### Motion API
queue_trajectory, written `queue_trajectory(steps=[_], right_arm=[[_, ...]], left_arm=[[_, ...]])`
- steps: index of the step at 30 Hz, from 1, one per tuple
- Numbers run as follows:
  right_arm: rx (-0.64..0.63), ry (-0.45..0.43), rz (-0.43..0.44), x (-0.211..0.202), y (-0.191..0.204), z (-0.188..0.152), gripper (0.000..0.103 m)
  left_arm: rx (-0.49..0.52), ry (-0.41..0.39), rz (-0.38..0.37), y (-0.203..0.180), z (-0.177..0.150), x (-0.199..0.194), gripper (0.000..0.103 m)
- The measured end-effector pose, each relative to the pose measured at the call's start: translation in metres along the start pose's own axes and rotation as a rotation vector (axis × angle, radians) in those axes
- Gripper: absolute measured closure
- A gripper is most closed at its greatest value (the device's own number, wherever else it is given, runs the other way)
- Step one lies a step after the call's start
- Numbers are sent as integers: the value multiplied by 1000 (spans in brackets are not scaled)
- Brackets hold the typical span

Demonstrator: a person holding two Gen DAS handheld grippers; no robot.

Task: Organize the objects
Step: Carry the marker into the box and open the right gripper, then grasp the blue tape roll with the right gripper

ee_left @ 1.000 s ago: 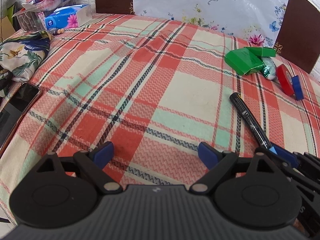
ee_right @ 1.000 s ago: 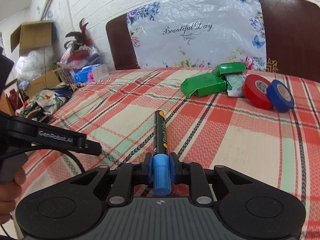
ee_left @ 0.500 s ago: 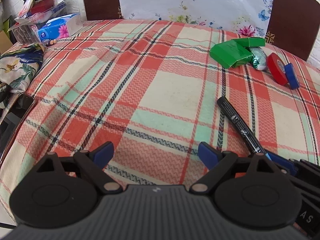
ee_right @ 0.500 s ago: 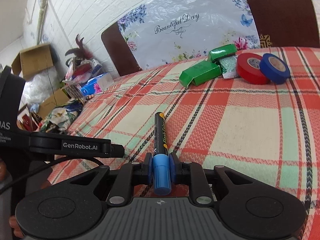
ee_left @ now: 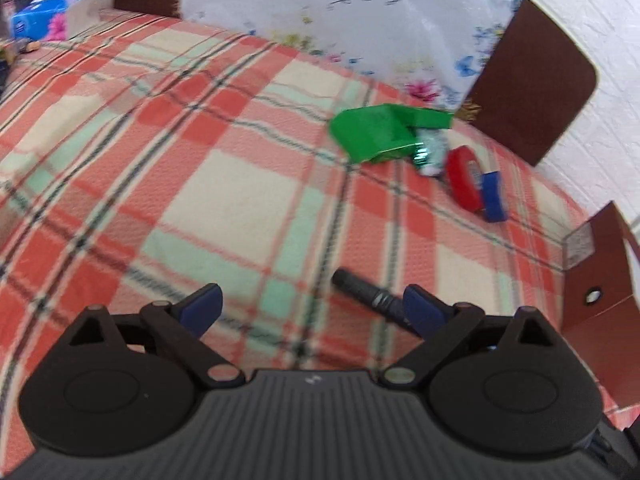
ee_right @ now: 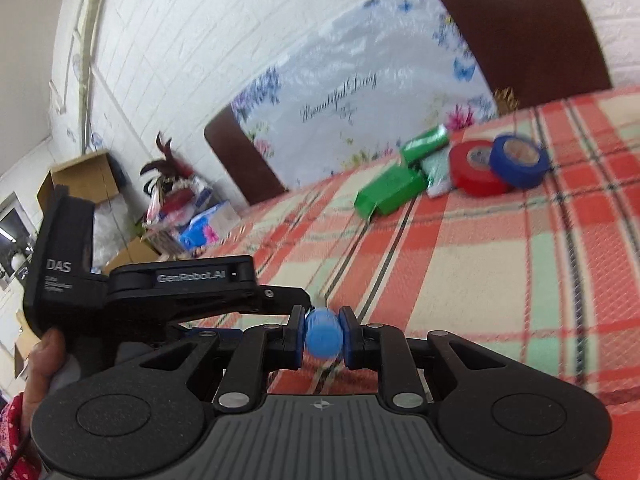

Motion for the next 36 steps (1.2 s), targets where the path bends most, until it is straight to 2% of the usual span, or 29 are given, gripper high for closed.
queue_trajectory(steps=[3, 7, 9, 12, 17, 19, 21, 24, 25, 26, 29, 32, 34, 36], right_arm=[[-22, -73, -34, -19, -4, 10, 85], [-54, -181, -120, -50, -16, 27, 85], [-78, -235, -190, -70, -27, 42, 85], [-89, -319, -239, -103, -48, 69, 85], [-99, -466, -387, -155, -84, 105, 85], [-79, -501, -462, -168, -104, 108, 85], [-50, -506, -527, -173, -124, 107, 85], [-17, -461, -619, -163, -154, 100, 73], [-3, -443, -660, -157, -161, 98, 52], [7, -439, -703, -152, -167, 95, 44], [5, -473, -767, -152, -167, 89, 44], [-26, -546, -770, -156, -151, 86, 44], [-74, -595, -755, -157, -131, 87, 44], [-132, -609, -703, -151, -108, 86, 44]], left_arm=[[30, 6, -94, -33, 7, 7, 5], [51, 47, -256, -89, 14, 20, 7], [108, 36, -303, -126, 21, 21, 7], [204, 2, -375, -182, 33, 14, 7], [384, -76, -458, -270, 42, 5, 6], [432, -69, -465, -292, 35, 14, 6], [458, -29, -450, -306, 25, 32, 6], [488, 25, -400, -312, 7, 58, 7], [501, 39, -372, -311, 2, 65, 8], [503, 48, -366, -308, 0, 67, 8], [485, 25, -394, -293, 5, 57, 8], [480, -60, -396, -269, 14, 33, 8], [483, -117, -360, -245, 17, 21, 7], [472, -144, -295, -212, 19, 19, 7]])
Point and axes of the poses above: each gripper's, at about its wrist camera, not at the fingertips, and x roughly the way its jaws point, y to its left, z to its top, the point moved 2 cm from there along x, roughly the way its jaws point, and after that the axes turned 7 degrees about -z, right-handed, at the moved point
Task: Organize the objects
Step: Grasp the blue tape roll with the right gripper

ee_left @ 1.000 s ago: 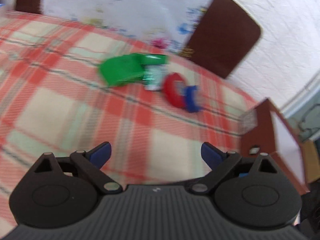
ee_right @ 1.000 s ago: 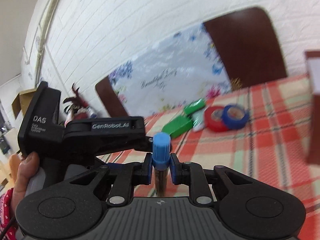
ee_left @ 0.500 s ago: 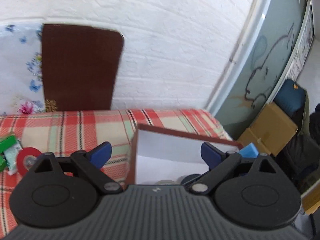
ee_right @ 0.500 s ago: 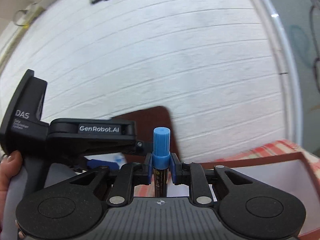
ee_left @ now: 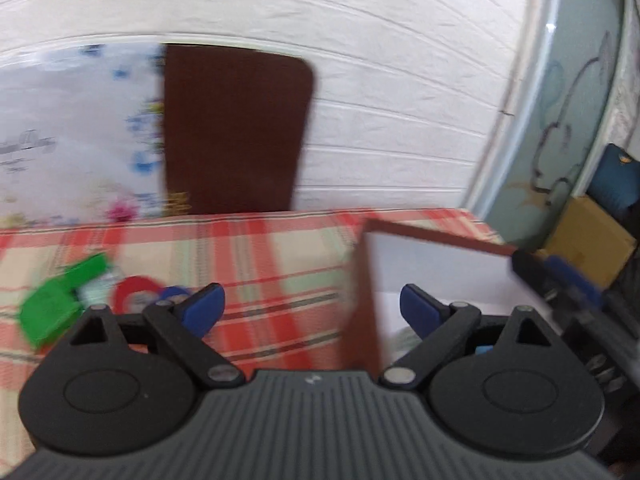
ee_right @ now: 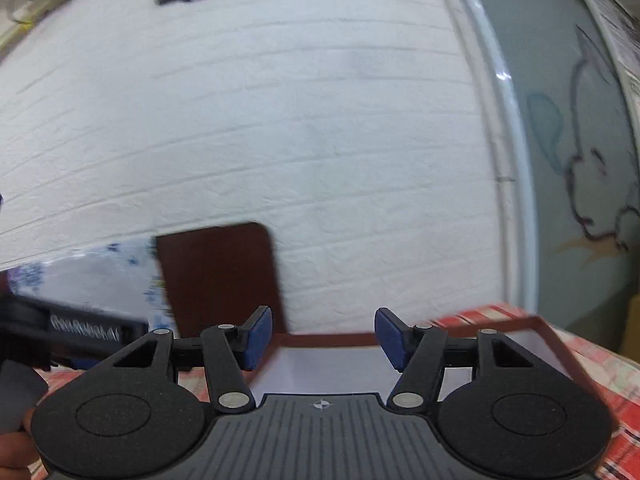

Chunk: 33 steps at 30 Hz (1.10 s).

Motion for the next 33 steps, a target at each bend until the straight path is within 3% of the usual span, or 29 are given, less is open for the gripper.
queue_trajectory(steps=[3, 7, 10, 14, 19, 21, 22, 23, 27, 30, 33], right_arm=[[-68, 24, 137, -4, 44, -6, 44], [-202, 148, 305, 8, 113, -39, 48], [-311, 246, 324, 36, 156, -72, 52], [-305, 348, 241, 95, 169, -100, 49], [-182, 464, 269, 145, 168, -110, 32], [-145, 491, 289, 154, 165, -114, 35], [-115, 509, 310, 157, 163, -115, 45], [-95, 533, 315, 158, 163, -115, 45], [-158, 524, 365, 124, 165, -111, 45], [-369, 441, 396, 69, 175, -115, 45], [-568, 391, 402, 15, 178, -129, 45]], left_arm=[[-62, 31, 107, 55, -23, -11, 7], [-150, 101, 312, 134, -53, -21, 8], [-241, 135, 381, 182, -68, -29, 8], [-298, 141, 364, 209, -71, -35, 8], [-300, 132, 290, 207, -66, -26, 8], [-301, 133, 269, 203, -64, -22, 8], [-301, 134, 262, 202, -63, -20, 8], [-298, 135, 256, 199, -62, -19, 8], [-287, 139, 223, 189, -58, -20, 8], [-258, 165, 187, 173, -58, -20, 8], [-212, 215, 138, 151, -63, -15, 17]])
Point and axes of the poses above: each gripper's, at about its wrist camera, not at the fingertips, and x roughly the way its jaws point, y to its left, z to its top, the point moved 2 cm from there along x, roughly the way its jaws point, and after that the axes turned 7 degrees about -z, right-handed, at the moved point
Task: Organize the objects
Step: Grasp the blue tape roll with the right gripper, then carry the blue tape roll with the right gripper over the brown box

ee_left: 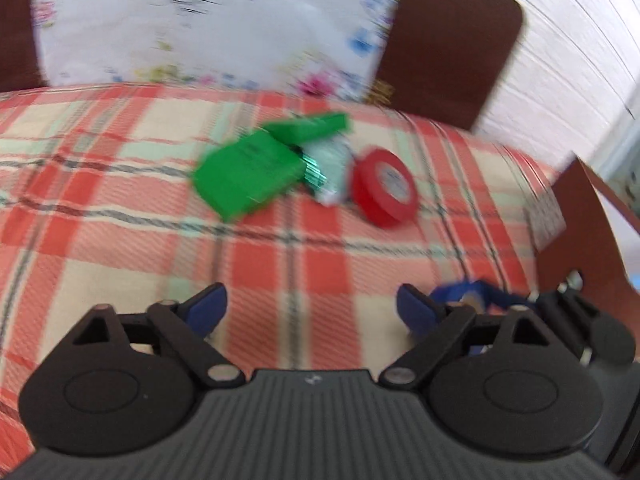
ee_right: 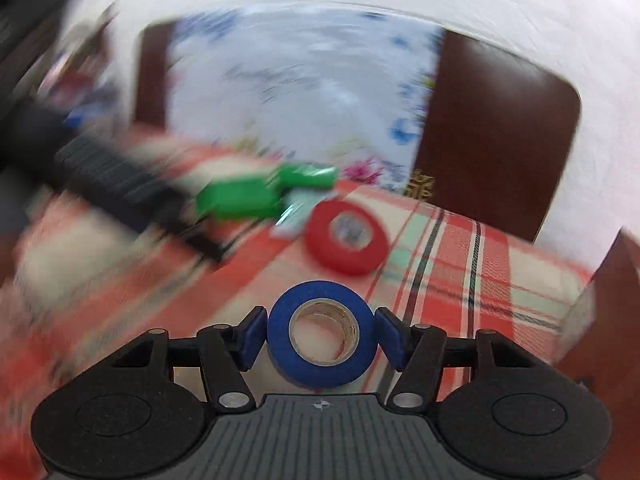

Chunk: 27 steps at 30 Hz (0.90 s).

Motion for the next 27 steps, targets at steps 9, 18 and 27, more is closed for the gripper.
queue_trajectory(steps=[9, 18, 27], right_arm=[[63, 52, -4, -42, 2, -29, 36], [166, 54, 89, -57, -6, -32, 49], [154, -162, -124, -114, -11, -30, 49]], left_arm=[[126, 106, -12, -54, -32, 8, 39], [135, 158, -10, -70, -44, 4, 67], [278, -10, -125, -131, -26, -42, 86]])
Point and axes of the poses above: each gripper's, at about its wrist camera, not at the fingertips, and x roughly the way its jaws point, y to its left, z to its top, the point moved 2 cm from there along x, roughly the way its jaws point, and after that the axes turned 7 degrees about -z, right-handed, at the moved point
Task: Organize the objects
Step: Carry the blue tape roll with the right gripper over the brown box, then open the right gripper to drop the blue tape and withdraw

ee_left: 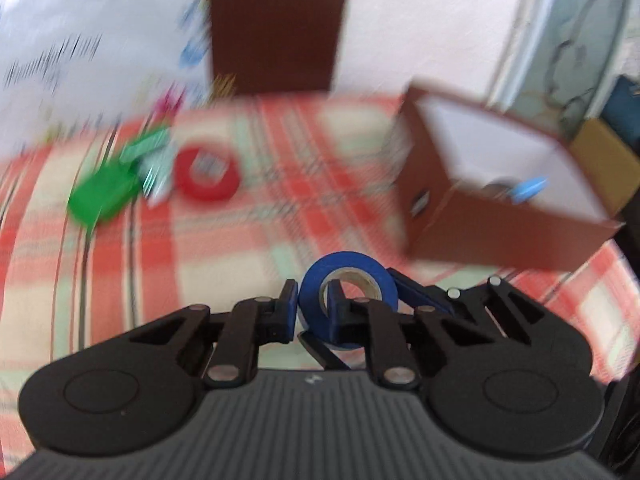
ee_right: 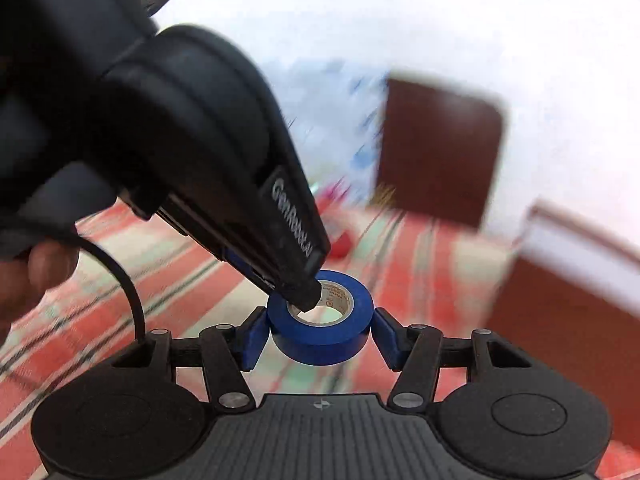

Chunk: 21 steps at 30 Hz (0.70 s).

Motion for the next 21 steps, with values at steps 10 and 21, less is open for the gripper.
queue_trajectory(steps=[10, 21], right_arm=[[-6, -147, -326, -26, -81, 27, 49], [108, -66, -443, -11, -133, 15, 46]], left_arm=[[261, -113, -110, -102, 62, 35, 86], [328, -107, 17, -117, 62, 74, 59]])
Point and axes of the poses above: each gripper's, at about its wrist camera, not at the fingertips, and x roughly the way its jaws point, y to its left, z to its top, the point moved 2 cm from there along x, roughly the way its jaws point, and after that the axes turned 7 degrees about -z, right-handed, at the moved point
